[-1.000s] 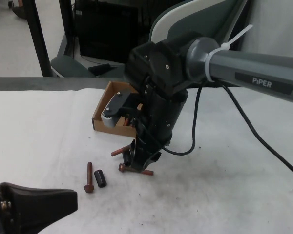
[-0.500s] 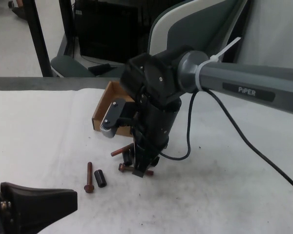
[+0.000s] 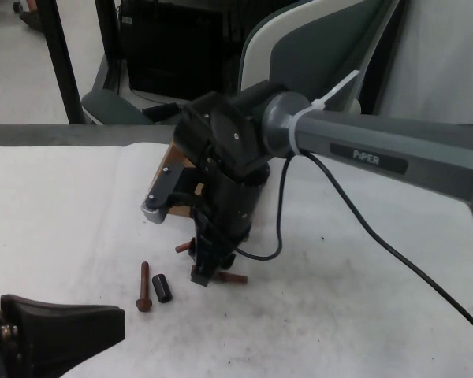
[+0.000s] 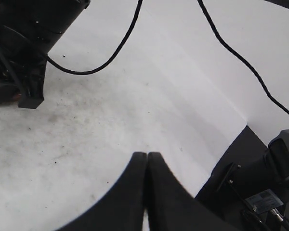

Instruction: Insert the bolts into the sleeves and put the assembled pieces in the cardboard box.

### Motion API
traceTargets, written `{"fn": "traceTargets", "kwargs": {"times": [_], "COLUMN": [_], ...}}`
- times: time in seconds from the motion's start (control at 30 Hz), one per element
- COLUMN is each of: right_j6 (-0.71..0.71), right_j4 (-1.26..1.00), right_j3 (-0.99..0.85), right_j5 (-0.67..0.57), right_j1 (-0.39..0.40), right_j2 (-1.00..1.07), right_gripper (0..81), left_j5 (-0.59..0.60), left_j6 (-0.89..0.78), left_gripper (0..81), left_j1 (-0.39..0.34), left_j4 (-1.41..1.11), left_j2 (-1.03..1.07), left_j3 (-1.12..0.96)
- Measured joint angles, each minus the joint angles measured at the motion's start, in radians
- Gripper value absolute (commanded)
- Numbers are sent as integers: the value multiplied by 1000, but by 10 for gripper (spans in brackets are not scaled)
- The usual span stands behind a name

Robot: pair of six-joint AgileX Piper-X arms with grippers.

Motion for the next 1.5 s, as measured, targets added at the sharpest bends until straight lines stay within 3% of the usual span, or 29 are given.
{"fn": "traceTargets", "kwargs": {"times": [0.5, 0.8, 0.93, 1.07, 1.1, 1.5], "right_j6": [73, 167, 192, 232, 247, 350], "right_j4": [68, 92, 92, 92, 90, 92], "right_j3": [-45, -42, -42, -42, -44, -44], "right_j5": [3, -58, -58, -54, -52, -77], "right_j1": [4, 50, 62, 63, 63, 64], "right_j2": [30, 51, 51, 54, 54, 56], "right_gripper": [477, 474, 356, 34, 4, 2], "left_j5": [0, 0, 0, 0, 0, -158], "left_j6": [0, 0, 0, 0, 0, -70], "left_gripper": [4, 4, 4, 4, 4, 3], "left_j1": [0, 0, 0, 0, 0, 0], "left_j4": [0, 0, 0, 0, 0, 92], "left_j2": [0, 0, 0, 0, 0, 0], "left_j3": [0, 0, 1, 1, 1, 1]}}
